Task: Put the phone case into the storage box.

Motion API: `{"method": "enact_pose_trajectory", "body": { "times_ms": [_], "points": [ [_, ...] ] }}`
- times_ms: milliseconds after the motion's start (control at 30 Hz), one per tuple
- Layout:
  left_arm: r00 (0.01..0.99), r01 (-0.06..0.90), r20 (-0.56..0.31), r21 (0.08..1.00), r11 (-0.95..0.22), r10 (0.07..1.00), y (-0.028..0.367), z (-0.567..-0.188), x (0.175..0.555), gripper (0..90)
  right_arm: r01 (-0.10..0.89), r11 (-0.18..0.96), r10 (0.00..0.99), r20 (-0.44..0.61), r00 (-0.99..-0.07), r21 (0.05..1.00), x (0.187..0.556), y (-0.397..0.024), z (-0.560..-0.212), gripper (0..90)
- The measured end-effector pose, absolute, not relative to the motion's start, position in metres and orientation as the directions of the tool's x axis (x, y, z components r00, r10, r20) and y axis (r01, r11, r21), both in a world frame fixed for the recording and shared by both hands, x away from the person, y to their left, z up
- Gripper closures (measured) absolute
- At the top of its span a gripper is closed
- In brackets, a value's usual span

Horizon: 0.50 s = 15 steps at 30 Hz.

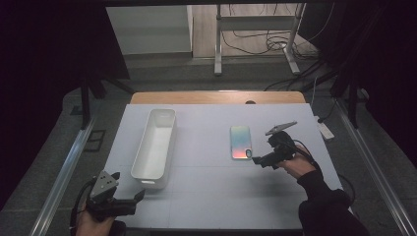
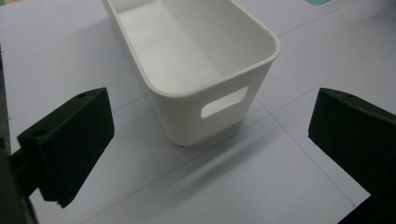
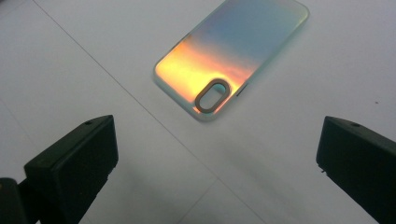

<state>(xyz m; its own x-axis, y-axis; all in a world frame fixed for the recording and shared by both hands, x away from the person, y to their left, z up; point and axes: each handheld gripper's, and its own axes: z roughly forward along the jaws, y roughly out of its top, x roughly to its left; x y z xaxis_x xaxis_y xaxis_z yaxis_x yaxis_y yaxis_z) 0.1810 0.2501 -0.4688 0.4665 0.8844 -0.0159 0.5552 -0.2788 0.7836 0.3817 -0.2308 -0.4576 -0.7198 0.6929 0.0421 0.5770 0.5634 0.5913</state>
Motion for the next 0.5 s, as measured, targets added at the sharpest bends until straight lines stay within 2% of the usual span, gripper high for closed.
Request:
{"method": "enact_pose_trajectory", "body": {
  "times_ms": [500],
  "points": [
    [0.468, 0.556, -0.021, 0.784, -0.276, 0.883, 0.251, -0.469, 0.181, 0.8, 0.581, 0.555, 0.694, 0.053, -0.718, 0.595, 0.404, -0.214, -0.462, 0.0]
  ]
}}
